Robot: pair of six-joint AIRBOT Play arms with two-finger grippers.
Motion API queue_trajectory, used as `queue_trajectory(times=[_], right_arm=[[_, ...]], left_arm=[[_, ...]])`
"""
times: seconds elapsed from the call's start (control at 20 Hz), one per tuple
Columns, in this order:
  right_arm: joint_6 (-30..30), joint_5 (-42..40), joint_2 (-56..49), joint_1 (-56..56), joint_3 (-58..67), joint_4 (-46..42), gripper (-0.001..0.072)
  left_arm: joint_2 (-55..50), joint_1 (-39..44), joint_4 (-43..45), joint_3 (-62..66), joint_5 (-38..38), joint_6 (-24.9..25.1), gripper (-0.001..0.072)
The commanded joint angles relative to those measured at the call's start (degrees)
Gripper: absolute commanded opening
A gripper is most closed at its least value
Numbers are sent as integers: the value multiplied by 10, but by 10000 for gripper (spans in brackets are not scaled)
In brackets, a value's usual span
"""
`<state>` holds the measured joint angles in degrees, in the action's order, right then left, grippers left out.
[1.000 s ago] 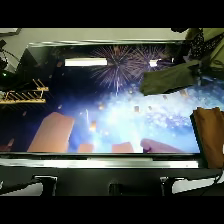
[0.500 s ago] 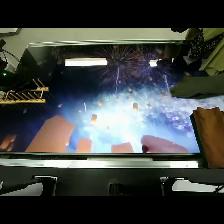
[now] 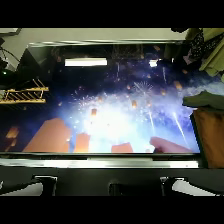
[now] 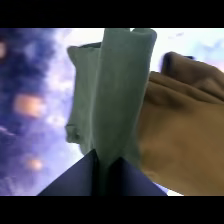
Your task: Fold the clothes and pants, and hang the long-sleeved shirts on hangers.
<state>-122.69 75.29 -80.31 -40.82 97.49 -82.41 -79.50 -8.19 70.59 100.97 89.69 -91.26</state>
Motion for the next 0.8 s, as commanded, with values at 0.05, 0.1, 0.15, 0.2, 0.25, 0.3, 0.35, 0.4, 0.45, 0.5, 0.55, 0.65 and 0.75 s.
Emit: queue_trajectory(times=[0.05,0.1,0.15,0.2,0.25,0.3,0.35,0.4,0.45,0.5,0.55,0.65,0.75], right_arm=[[3,124,16,0,0,-124,28],[16,144,16,0,-1,-141,28],[21,156,16,0,-4,-157,28],[30,170,16,0,-13,-175,28],[37,182,16,0,-27,-189,28],[38,192,16,0,-47,-205,28],[44,194,17,0,-69,-215,28],[52,194,18,0,-93,-224,28],[59,194,19,0,-115,-234,28],[65,193,22,0,-139,-245,28],[66,191,26,0,-162,-261,28],[69,185,34,0,-205,-288,28],[79,173,38,0,-241,-315,28]], left_arm=[[0,1,0,0,-8,0,13],[0,1,0,0,-8,0,14],[0,1,0,0,-10,0,13],[0,1,0,0,-11,0,13],[0,1,0,0,-11,0,13],[0,1,0,0,-11,0,13],[0,1,0,0,-11,0,14],[0,1,0,0,-11,0,14],[0,1,0,0,-11,0,13],[0,1,0,0,-11,0,13],[0,1,0,0,-11,0,13],[0,1,0,0,-12,0,13],[0,1,0,0,-12,0,13]])
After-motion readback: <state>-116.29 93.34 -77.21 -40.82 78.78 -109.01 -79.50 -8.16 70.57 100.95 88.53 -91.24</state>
